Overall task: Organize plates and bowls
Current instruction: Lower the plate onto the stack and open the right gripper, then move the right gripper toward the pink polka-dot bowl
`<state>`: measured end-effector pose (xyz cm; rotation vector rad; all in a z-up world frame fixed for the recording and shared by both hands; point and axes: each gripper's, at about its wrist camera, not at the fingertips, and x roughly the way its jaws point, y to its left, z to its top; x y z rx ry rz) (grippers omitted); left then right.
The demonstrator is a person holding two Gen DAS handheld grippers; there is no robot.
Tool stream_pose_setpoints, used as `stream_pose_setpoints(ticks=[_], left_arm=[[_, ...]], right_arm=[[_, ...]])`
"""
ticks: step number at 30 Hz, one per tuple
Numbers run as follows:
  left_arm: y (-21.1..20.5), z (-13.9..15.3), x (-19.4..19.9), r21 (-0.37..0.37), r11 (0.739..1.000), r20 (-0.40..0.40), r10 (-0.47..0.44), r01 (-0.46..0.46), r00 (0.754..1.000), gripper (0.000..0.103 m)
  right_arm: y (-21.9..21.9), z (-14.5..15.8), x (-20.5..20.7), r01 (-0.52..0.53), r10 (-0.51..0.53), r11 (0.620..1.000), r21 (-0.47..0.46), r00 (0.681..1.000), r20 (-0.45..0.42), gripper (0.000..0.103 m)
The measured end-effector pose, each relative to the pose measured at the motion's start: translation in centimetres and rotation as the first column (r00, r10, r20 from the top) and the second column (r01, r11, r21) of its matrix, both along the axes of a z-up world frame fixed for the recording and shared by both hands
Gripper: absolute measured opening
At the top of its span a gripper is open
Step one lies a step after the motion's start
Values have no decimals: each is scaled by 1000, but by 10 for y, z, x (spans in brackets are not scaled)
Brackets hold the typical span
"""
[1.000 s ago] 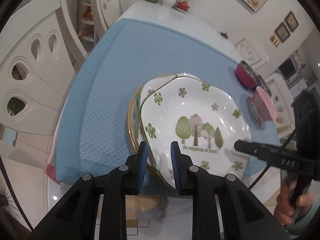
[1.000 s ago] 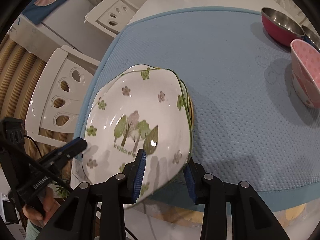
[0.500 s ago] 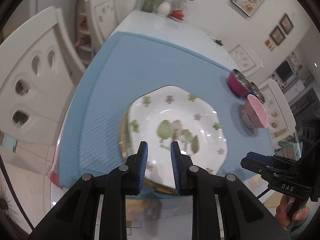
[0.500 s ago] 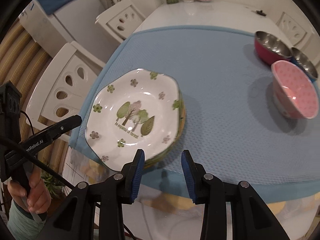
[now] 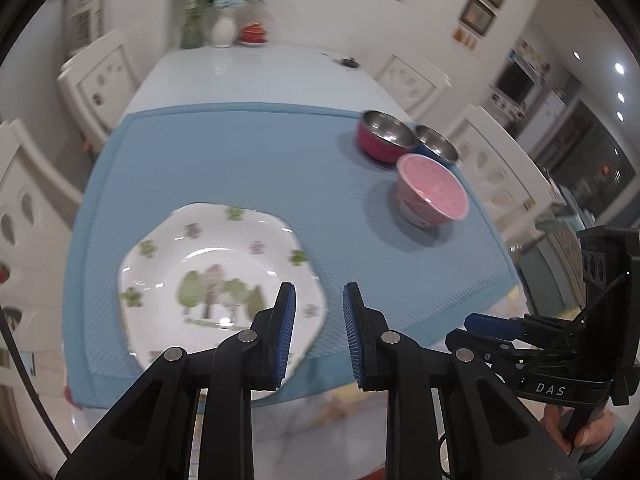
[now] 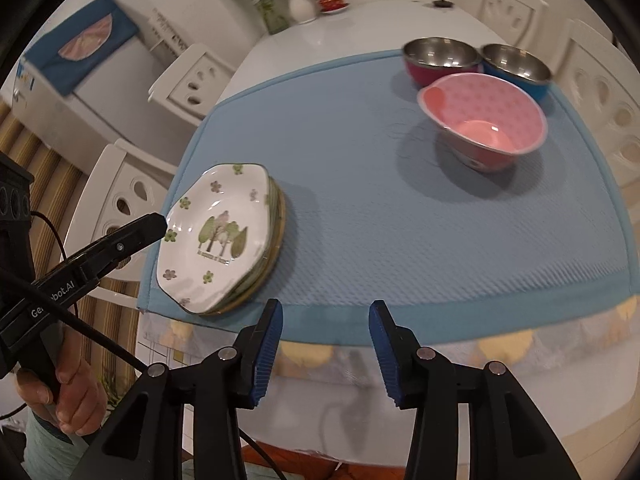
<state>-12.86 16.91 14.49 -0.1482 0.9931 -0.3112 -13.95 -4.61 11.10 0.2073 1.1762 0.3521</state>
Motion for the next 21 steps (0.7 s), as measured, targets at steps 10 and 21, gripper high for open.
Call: stream_pose_setpoints(ticks=[10,21], left_arm=[[-56,0,0,42,987,10,-153,152,988,22],[-38,-2,30,32,977,17,-214,213,977,31]], right_arm=[[-50,-9,-19,161,-159,985,55,986,-43,48],[-47,-9,10,268,-264,962,49,961,-83,51]])
